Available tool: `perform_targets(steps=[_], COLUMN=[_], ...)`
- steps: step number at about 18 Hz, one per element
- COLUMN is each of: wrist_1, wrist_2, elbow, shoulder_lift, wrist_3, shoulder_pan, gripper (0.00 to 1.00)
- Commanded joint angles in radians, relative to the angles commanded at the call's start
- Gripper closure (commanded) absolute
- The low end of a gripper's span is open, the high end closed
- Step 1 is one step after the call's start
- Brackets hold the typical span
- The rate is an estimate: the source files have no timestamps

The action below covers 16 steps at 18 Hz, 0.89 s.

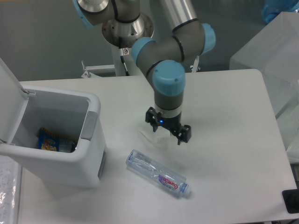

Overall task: Place the trash in the trash can
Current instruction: 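Move the gripper over the white crumpled paper and lower it, then close the gripper on the white crumpled paper and lift it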

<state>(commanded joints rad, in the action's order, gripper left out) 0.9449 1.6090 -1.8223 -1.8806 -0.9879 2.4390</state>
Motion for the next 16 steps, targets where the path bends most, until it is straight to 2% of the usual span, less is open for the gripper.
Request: perform_targets(steps=[4,7,12,15,16], wrist_1=[-0.005,-0.006,-0.003,0.000,-0.002], wrist_2=[0.074,0.140,0.147,0.147,0.149], elbow=[-0.047,-0.046,-0.057,-0.087,-0.097], shoulder_lift=[-0.011,-0.040,-0.061,-0.057,-0.058], wrist_3=[0.000,0.003,0.000,0.002,0.005], shoulder_pan=[-0.006,-0.014,-0.014,-0.015,-0.015], gripper=[0.00,0.00,0.00,0.01,0.12])
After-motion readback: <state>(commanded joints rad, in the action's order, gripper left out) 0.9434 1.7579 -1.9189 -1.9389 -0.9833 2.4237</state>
